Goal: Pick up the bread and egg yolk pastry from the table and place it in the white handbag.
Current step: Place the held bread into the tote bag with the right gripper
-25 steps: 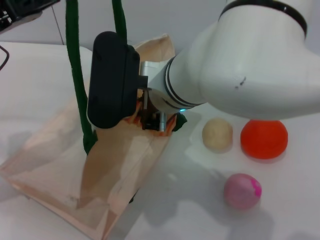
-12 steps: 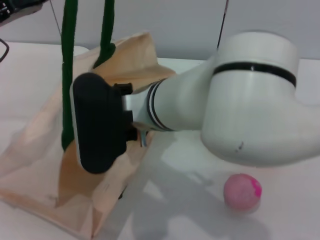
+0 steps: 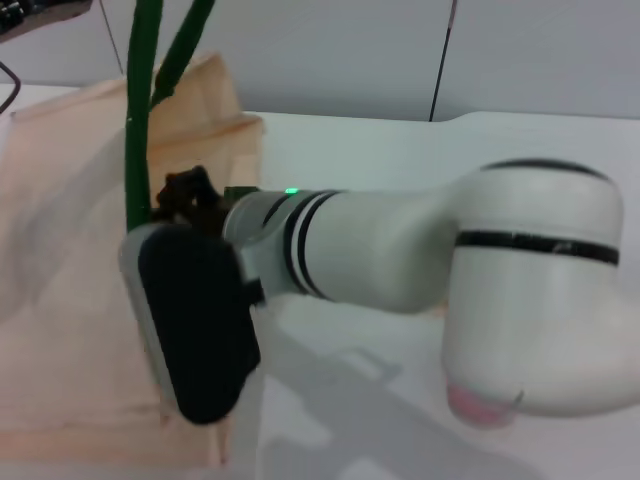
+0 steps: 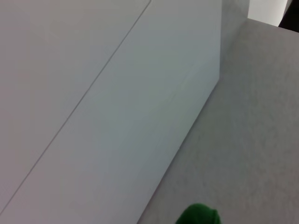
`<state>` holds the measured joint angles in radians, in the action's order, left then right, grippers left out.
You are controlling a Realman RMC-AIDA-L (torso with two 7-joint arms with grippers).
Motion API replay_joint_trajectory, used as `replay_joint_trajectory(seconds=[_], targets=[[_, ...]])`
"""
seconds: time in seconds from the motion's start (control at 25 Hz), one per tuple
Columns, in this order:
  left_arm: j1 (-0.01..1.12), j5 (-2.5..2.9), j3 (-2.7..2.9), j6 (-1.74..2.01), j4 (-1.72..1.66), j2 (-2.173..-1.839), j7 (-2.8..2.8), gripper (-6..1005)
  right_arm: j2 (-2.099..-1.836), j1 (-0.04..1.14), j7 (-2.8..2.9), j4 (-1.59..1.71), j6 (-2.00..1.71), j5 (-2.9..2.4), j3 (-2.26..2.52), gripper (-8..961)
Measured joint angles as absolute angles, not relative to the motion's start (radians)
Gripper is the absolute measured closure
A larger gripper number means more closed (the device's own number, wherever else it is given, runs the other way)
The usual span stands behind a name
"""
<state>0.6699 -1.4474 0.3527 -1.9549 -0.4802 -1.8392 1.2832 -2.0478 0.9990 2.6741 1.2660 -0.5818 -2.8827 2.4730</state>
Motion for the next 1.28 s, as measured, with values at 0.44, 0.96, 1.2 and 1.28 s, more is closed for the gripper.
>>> replay_joint_trajectory(seconds=[0.44, 0.96, 1.2, 1.28], targets=[[0.672, -1.433, 0.353, -1.945, -0.484, -1.836, 1.282, 879, -2.041, 0.969, 2.633, 1.240, -0.529, -2.896, 2.469, 752], [0.722, -1.357, 0.353, -1.910, -0.474, -1.805, 1.261, 879, -2.046, 0.949, 2.451, 1.227, -0.405, -2.896, 2.524, 752], [0.723, -1.335, 0.352, -1.897, -0.477, -1.791, 1.260, 879, -2.046, 0.940, 2.429, 1.212, -0.366, -2.896, 2.523, 755], [0.711, -1.335, 0.353, -1.876, -0.477, -1.785, 1.260, 878, -2.044, 0.930, 2.422, 1.219, -0.352, -2.896, 2.521, 756]])
